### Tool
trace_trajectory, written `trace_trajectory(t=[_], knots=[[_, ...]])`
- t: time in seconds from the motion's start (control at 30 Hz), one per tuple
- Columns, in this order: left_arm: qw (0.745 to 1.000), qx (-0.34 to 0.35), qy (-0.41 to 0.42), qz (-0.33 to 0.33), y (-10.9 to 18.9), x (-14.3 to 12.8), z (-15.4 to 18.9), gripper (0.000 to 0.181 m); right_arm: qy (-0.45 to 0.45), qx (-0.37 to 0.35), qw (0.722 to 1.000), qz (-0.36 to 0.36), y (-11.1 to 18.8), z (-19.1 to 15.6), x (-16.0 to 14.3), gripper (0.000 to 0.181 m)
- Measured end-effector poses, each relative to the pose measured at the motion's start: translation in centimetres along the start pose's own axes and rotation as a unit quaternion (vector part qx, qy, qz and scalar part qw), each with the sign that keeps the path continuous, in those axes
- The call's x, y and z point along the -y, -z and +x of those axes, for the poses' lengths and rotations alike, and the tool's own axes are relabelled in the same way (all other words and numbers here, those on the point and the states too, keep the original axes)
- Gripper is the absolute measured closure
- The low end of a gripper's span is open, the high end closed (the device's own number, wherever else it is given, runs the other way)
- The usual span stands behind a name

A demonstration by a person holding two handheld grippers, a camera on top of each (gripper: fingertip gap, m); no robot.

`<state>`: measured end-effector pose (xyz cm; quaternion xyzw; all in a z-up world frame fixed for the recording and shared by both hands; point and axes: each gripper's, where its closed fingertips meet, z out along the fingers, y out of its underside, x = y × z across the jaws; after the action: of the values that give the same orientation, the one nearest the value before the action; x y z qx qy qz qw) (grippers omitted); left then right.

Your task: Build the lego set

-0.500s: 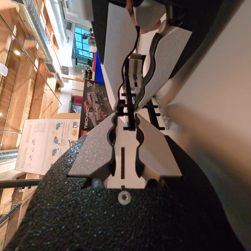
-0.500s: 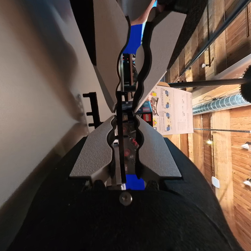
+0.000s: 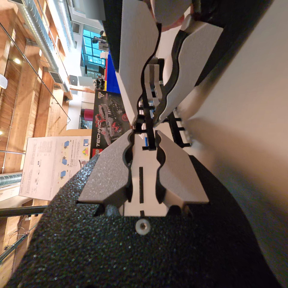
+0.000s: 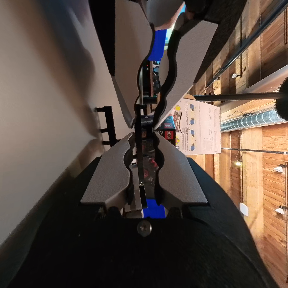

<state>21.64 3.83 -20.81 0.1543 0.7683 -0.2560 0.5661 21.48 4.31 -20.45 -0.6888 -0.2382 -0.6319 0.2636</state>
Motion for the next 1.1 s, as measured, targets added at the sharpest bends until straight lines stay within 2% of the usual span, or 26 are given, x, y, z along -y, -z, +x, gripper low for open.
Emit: trace_trajectory(t=[0.27, 0.57, 0.77, 0.97, 1.1], knots=[[0.999, 0.004, 0.038, 0.025, 0.21, 0.09, -0.18, 0.155, -0.052, 0.025, 0.998, 0.018, -0.02, -0.04, 0.05, 0.163], [1.000, 0.013, 0.021, 0.012, 0.27, 0.19, -0.06, 0.158, -0.063, 0.060, 0.996, 0.013, 0.09, -0.12, 0.08, 0.162], [0.995, -0.017, 0.090, 0.031, 0.20, 0.46, -0.02, 0.158, -0.063, 0.086, 0.994, 0.022, 0.24, -0.18, 0.05, 0.162], [0.998, -0.010, 0.060, 0.020, 0.09, 0.58, -0.04, 0.158, -0.098, 0.133, 0.986, 0.027, 0.58, -0.19, 0.07, 0.162], [0.997, -0.022, 0.068, 0.017, -0.03, 0.70, -0.04, 0.159, -0.077, 0.111, 0.990, 0.029, 0.74, -0.12, -0.05, 0.162]])
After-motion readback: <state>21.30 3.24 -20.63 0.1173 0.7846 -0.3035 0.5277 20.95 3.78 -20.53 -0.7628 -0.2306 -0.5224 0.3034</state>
